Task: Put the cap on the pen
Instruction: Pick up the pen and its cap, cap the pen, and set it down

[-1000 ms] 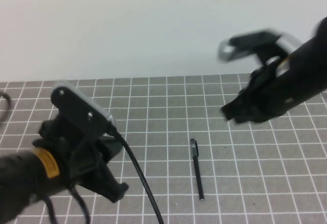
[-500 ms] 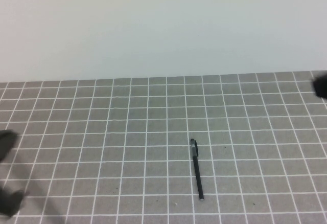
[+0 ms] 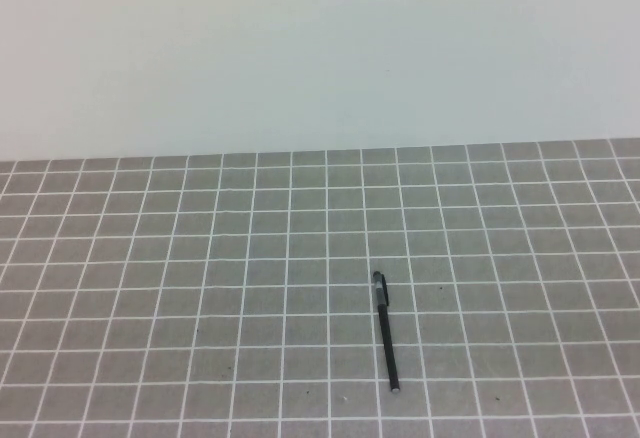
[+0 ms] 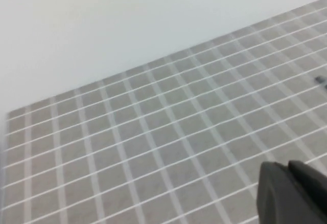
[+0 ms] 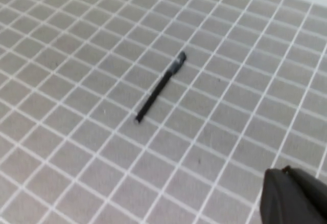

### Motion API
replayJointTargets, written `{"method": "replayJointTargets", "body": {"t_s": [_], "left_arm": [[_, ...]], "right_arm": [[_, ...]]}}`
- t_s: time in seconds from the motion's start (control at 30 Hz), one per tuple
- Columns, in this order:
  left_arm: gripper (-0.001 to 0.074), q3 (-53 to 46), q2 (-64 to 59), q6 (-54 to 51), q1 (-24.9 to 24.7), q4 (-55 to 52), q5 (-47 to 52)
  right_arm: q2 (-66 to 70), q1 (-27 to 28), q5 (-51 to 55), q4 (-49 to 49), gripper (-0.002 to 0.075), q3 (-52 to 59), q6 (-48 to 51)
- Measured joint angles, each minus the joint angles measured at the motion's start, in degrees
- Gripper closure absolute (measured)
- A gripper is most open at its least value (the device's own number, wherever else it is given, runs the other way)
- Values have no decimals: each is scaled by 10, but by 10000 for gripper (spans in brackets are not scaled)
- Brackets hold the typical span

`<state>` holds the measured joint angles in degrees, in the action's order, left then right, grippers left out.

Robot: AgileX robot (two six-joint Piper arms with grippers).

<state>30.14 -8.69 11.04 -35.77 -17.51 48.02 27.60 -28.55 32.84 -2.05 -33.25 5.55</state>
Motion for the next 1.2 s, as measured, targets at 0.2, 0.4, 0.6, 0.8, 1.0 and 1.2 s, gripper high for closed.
{"method": "replayJointTargets", "body": {"t_s": [0.2,0.4,0.6,0.8,1.0,1.2], "left_arm": [[734,-58,69,-1,0,30,-55],[734,-58,83,-1,0,30,-64],[735,-58,83,-1,16,31,-64],[736,-58,83,-1,107,31,-64],[736,-58,84,-1,227,31,-65],[736,-58,93,15,324,46,-67]], "right_arm": [[-75,0,11,8,726,68,-4],[-124,0,-6,30,726,98,-29],[-129,0,19,34,726,98,-29],[-129,0,45,34,726,98,-27],[-129,0,45,34,726,98,-27],[-130,0,45,34,727,98,-27]]}}
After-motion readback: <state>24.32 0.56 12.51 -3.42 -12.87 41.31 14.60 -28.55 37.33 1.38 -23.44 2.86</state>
